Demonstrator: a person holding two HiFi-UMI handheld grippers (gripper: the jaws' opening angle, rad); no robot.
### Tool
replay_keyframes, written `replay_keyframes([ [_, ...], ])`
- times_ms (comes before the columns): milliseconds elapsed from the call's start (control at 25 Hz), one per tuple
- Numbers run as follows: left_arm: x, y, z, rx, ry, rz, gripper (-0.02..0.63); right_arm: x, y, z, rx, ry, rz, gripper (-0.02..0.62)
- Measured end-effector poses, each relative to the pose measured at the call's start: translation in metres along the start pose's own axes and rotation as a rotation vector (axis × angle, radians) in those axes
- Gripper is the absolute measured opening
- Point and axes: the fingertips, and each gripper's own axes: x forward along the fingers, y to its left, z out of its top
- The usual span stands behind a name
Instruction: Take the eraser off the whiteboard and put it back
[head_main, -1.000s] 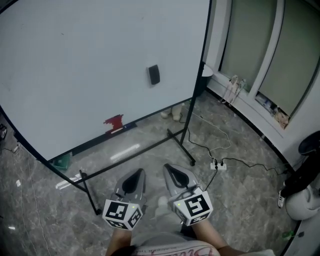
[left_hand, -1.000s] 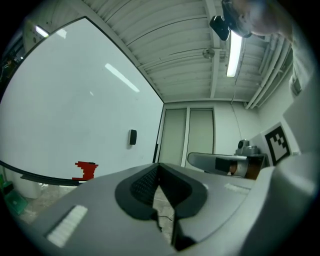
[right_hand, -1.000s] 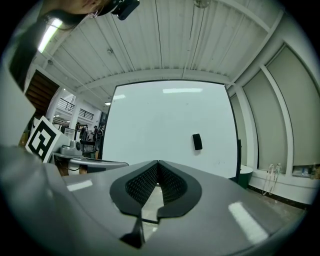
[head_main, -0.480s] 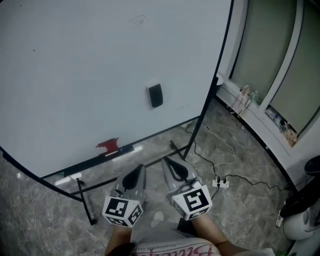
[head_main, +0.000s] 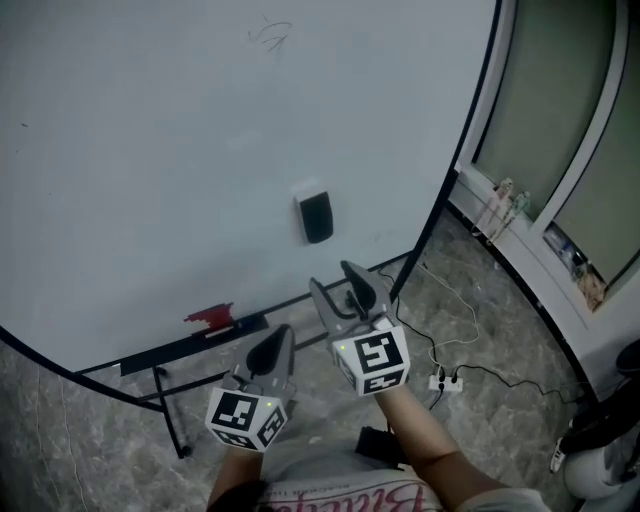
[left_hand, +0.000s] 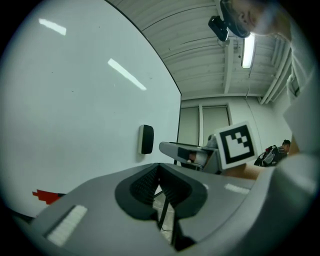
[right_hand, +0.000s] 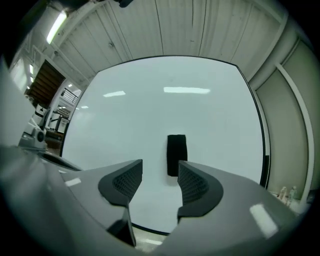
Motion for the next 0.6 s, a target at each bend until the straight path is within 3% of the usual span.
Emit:
replay_keyframes([
  [360, 0.026, 0.022, 0.006, 0.0, 0.021, -0.041, 0.0, 0.088, -0.041, 0.015, -0.027, 0.027, -0.076, 0.268],
  [440, 0.026, 0.024, 0.009, 0.005, 0.021, -0.053, 0.0, 0.094, -0.042, 0.015, -0.03, 0.023, -0.082, 0.26],
  [480, 0.026, 0.025, 0.01, 0.009, 0.02, -0.056, 0.0, 0.095, -0.044, 0.015, -0.026, 0.022, -0.094, 0.22],
  [600, 0.023, 0.03, 0.012, 0.003, 0.019, -0.056, 0.0, 0.095, -0.048, 0.014, -0.02, 0.031, -0.123, 0.227],
])
